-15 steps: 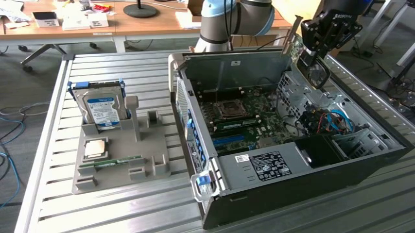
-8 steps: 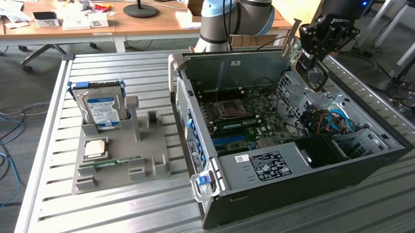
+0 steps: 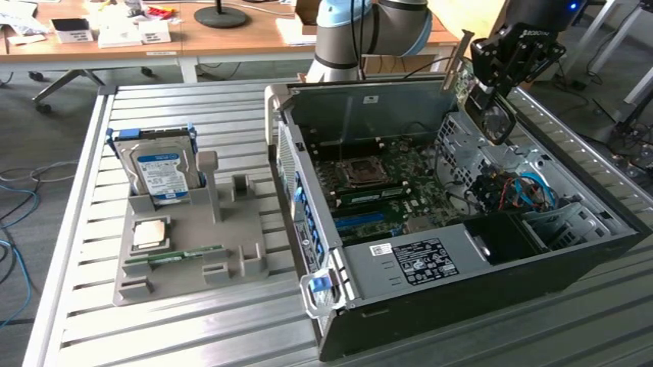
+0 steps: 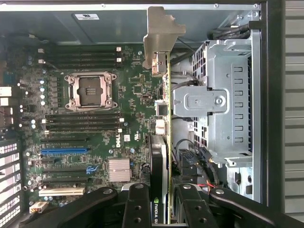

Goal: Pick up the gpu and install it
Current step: 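Insert the gpu into the slot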

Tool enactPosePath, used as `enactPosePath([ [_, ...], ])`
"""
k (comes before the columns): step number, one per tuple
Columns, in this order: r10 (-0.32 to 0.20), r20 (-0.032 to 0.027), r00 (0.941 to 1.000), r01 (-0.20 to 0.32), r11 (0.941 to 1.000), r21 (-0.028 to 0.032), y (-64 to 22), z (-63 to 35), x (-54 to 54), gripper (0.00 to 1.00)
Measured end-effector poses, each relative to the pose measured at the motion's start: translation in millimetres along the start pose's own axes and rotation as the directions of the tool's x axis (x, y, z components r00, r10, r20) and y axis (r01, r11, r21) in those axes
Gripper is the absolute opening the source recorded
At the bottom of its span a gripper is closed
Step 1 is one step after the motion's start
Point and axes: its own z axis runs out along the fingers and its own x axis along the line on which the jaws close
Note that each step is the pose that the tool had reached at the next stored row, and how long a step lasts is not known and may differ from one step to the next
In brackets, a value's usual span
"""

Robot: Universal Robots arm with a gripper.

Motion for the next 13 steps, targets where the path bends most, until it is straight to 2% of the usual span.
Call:
enactPosePath([
  [8,-0.001,-0.0001,1.0,0.001,1.0,0.0,0.0,0.0,0.0,0.27],
  [13,-0.039,-0.0018,0.9992,0.039,0.9992,-0.001,0.0,0.0,0.1,0.27],
])
